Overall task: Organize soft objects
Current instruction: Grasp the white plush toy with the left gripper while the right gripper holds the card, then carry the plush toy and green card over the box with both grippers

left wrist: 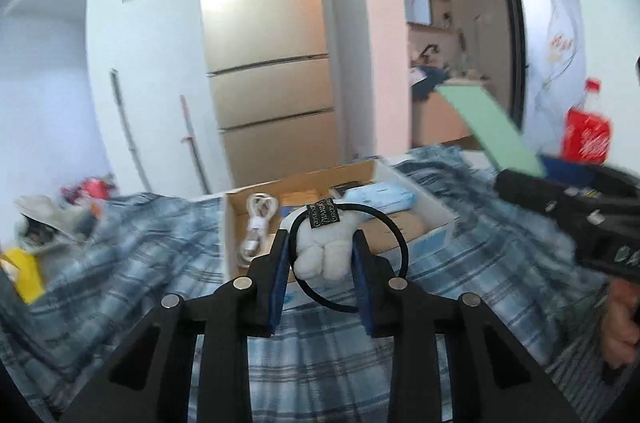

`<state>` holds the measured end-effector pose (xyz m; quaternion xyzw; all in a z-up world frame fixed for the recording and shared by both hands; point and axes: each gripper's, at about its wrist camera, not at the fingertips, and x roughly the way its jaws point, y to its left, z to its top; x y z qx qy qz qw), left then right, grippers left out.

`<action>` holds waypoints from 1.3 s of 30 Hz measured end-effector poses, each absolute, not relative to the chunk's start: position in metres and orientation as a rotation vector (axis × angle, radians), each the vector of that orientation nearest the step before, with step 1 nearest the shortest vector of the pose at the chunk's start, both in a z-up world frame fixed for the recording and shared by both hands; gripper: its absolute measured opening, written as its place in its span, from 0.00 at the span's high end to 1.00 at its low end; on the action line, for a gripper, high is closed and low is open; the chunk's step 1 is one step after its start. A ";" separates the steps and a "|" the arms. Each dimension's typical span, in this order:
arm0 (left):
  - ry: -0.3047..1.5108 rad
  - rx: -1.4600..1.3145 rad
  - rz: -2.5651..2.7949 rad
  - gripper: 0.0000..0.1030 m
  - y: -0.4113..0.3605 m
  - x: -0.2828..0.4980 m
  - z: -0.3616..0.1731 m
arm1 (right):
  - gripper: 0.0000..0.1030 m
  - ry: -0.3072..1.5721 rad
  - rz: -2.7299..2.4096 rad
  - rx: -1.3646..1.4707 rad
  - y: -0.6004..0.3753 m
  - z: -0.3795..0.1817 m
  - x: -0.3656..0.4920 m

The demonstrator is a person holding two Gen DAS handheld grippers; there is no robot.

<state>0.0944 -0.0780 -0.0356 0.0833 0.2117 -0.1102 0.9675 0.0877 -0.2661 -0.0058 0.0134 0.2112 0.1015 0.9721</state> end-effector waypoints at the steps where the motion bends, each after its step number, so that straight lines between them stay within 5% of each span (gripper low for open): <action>1: 0.425 0.173 -0.225 0.70 -0.079 0.093 -0.035 | 0.33 0.424 0.204 0.026 -0.266 -0.006 0.087; 15: 0.422 0.140 -0.196 0.70 -0.075 0.082 -0.023 | 0.33 0.410 0.190 0.019 -0.268 0.000 0.086; 39: 0.238 0.089 -0.176 0.70 -0.081 0.084 0.113 | 0.33 0.224 0.158 0.087 -0.252 0.115 0.122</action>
